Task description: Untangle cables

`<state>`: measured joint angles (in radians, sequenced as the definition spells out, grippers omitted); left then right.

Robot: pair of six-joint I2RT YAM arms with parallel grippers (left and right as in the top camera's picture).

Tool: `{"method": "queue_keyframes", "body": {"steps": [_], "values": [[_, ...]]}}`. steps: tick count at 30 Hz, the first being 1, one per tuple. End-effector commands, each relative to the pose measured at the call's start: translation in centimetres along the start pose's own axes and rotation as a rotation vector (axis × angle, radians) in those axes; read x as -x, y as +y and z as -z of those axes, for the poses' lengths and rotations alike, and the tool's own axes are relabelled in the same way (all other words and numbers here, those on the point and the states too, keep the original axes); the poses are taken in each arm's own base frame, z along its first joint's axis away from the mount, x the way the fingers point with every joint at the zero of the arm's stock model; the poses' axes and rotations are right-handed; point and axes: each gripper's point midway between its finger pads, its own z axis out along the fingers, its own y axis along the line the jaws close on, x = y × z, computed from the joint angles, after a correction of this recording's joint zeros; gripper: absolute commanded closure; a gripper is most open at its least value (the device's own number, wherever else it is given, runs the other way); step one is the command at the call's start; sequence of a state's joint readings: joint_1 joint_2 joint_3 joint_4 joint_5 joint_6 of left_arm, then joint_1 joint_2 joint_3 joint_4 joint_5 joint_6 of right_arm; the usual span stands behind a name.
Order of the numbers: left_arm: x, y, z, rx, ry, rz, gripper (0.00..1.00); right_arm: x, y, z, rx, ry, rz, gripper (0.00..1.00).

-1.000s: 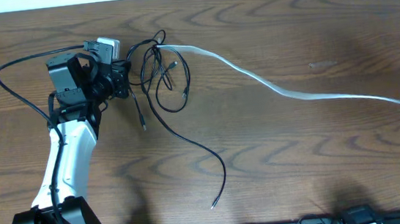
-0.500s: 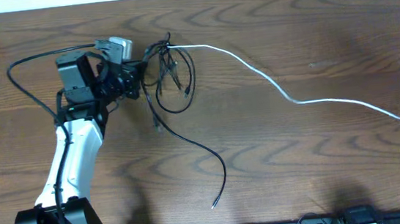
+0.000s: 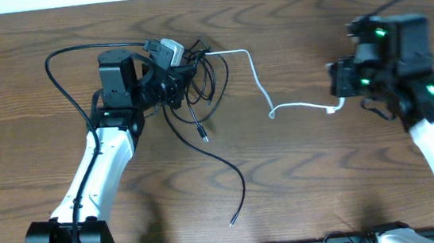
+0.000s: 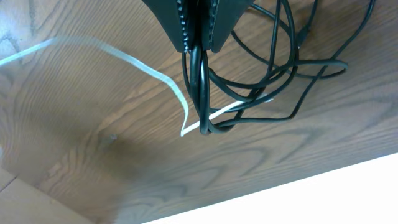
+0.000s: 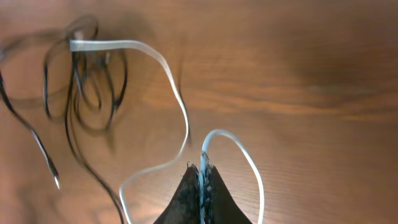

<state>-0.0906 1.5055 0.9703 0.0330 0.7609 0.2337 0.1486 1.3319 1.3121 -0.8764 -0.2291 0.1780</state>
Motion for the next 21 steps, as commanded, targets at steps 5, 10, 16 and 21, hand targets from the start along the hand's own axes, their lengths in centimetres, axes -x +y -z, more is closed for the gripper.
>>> {"method": "queue_keyframes", "body": {"steps": [5, 10, 16, 21], "values": [[1.7, -1.8, 1.5, -0.020, -0.031, 0.027, 0.93, -1.4, 6.4, -5.2, 0.206, 0.081, 0.346, 0.99], [0.8, -2.5, 2.0, -0.029, 0.013, 0.061, 0.93, -0.3, 7.4, -7.8, 0.117, 0.028, 0.431, 0.94], [0.6, -3.0, 2.5, -0.031, 0.026, 0.069, 0.93, -0.9, 9.1, -10.5, 0.131, 0.033, 0.532, 0.13], [0.0, -3.4, 2.8, -0.034, 0.052, 0.091, 0.93, -1.1, 8.8, -12.4, 0.120, 0.044, 0.533, 0.03]]}}
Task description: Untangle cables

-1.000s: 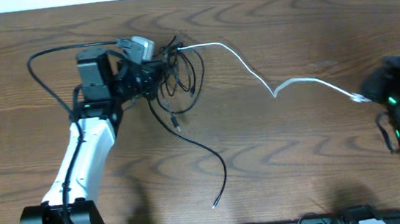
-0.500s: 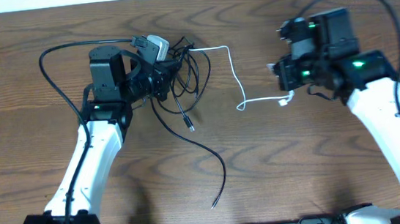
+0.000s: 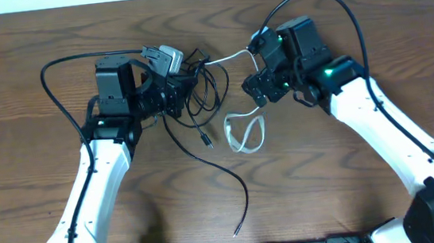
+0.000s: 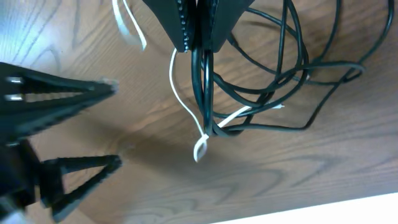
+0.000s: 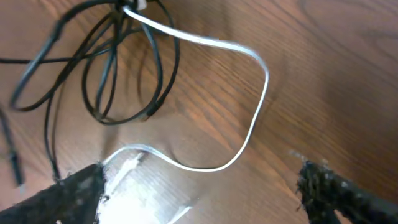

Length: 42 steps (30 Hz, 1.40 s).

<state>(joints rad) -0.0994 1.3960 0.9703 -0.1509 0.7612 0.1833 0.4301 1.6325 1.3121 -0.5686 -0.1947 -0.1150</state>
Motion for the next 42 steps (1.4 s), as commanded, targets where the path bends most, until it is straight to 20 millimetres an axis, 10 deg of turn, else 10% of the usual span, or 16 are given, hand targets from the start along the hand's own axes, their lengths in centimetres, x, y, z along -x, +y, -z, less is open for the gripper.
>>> {"method": "queue_keyframes", "body": {"steps": [1, 15, 23, 31, 42], "values": [[0.1, -0.9, 0.6, -0.019, 0.003, 0.004, 0.93, 0.0, -0.5, -1.4, -0.021, 0.009, 0.034, 0.03], [-0.4, -1.3, 0.9, -0.022, 0.025, 0.024, 0.93, 0.7, -1.6, -5.2, -0.043, -0.026, 0.127, 0.01], [-0.1, -0.3, 1.1, 0.040, 0.016, 0.008, 0.93, -3.7, -4.0, -9.9, -0.147, 0.106, -0.156, 0.10], [-0.2, 0.2, 1.1, 0.069, 0.022, 0.010, 0.93, -4.1, -6.4, -10.0, -0.303, 0.053, -0.553, 0.11], [-0.2, 0.1, 1.1, 0.069, 0.022, 0.011, 0.93, -3.1, -4.7, -13.6, -0.161, 0.015, -0.435, 0.09]]}}
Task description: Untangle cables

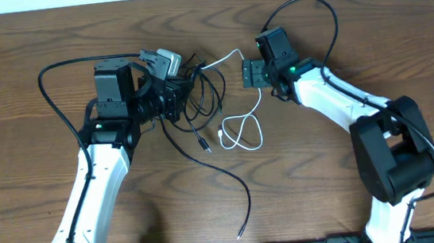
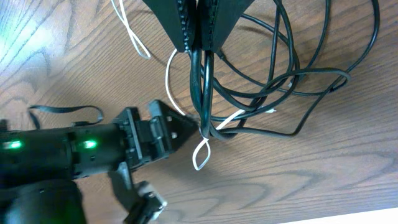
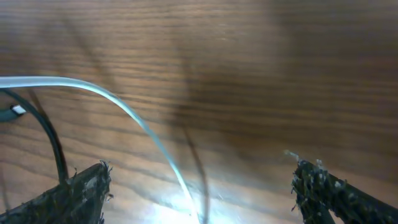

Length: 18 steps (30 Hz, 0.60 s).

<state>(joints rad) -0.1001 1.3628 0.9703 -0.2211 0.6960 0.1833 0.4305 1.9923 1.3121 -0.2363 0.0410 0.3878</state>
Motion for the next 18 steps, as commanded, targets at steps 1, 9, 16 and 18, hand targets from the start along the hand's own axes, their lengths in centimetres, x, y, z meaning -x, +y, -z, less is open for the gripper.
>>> {"method": "queue_keyframes", "body": {"steps": [1, 9, 16, 18], "values": [[0.5, -0.2, 0.4, 0.008, -0.015, -0.012, 0.93, -0.8, 1.9, -1.1, 0.084, 0.022, 0.092, 0.09], [0.5, -0.2, 0.4, 0.008, -0.015, -0.012, 0.93, -0.1, 3.5, -1.3, 0.112, -0.040, 0.335, 0.23], [0.5, -0.2, 0.4, 0.008, -0.015, -0.012, 0.93, 0.3, 3.4, -1.7, 0.108, -0.061, 0.343, 0.59], [0.5, -0.2, 0.4, 0.008, -0.015, -0.012, 0.93, 0.6, 3.5, -1.7, 0.111, -0.074, 0.342, 0.52]]}}
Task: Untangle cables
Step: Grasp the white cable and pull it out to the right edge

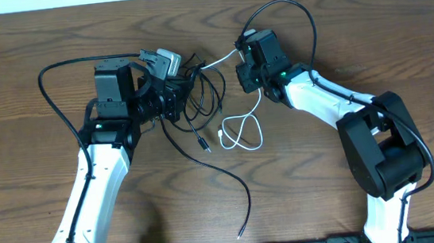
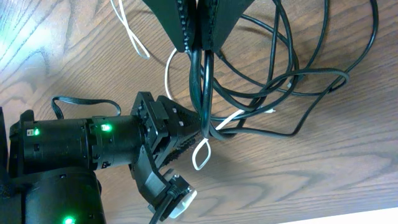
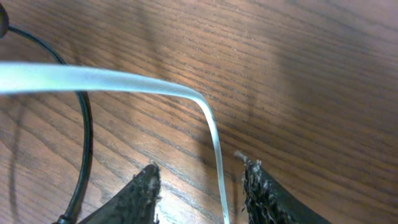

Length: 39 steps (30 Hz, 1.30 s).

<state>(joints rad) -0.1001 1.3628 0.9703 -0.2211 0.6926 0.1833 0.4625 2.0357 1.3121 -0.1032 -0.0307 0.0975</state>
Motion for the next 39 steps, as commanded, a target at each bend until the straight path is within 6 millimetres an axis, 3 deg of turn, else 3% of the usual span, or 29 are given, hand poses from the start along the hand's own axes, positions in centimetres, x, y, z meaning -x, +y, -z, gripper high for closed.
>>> {"method": "queue_keyframes", "body": {"steps": [1, 2, 5, 9, 15, 17, 18, 19, 20, 25, 29, 32, 36, 39], "values": [[0.5, -0.3, 0.4, 0.005, -0.016, -0.012, 0.93, 0.3, 0.0, -0.6, 0.000, -0.014, 0.029, 0.47], [0.5, -0.3, 0.4, 0.004, -0.016, -0.012, 0.93, 0.4, 0.0, -0.6, 0.000, -0.021, 0.029, 0.36], [0.5, -0.3, 0.4, 0.004, -0.016, -0.012, 0.93, 0.6, 0.1, -0.9, 0.002, -0.034, 0.030, 0.20], [0.5, -0.3, 0.4, 0.004, -0.016, -0.012, 0.93, 0.5, -0.1, -1.6, 0.001, -0.045, 0.035, 0.18], [0.5, -0.3, 0.4, 0.004, -0.016, -0.012, 0.93, -0.6, -0.2, -3.5, 0.001, -0.038, 0.036, 0.27], [0.5, -0.3, 0.4, 0.004, -0.014, -0.011, 0.93, -0.7, -0.3, -3.6, 0.000, -0.037, 0.036, 0.38], [0.5, -0.3, 0.4, 0.004, -0.014, -0.011, 0.93, -0.7, -0.3, -3.6, 0.000, -0.037, 0.036, 0.54], [0.5, -0.3, 0.4, 0.004, -0.014, -0.011, 0.93, -0.7, -0.3, -3.6, 0.000, -0.037, 0.036, 0.86], [0.5, -0.3, 0.4, 0.004, -0.014, -0.010, 0.93, -0.7, -0.3, -3.6, -0.001, -0.037, 0.035, 0.99], [0.5, -0.3, 0.4, 0.004, -0.013, -0.010, 0.93, -1.8, -0.6, -3.2, -0.007, 0.017, 0.026, 0.99], [0.5, -0.3, 0.4, 0.004, -0.013, -0.010, 0.93, -1.7, -0.8, -1.0, -0.018, 0.057, 0.023, 0.99], [0.5, -0.3, 0.4, 0.005, -0.013, -0.011, 0.93, -0.5, -1.4, 2.0, -0.059, 0.061, 0.022, 0.99], [0.5, -0.3, 0.4, 0.005, -0.014, -0.010, 0.92, 1.9, -3.4, 8.4, -0.202, 0.024, 0.025, 0.99], [0.5, -0.3, 0.4, 0.005, -0.014, -0.011, 0.93, 4.7, -5.2, 15.8, -0.334, -0.073, 0.017, 0.99]]}}
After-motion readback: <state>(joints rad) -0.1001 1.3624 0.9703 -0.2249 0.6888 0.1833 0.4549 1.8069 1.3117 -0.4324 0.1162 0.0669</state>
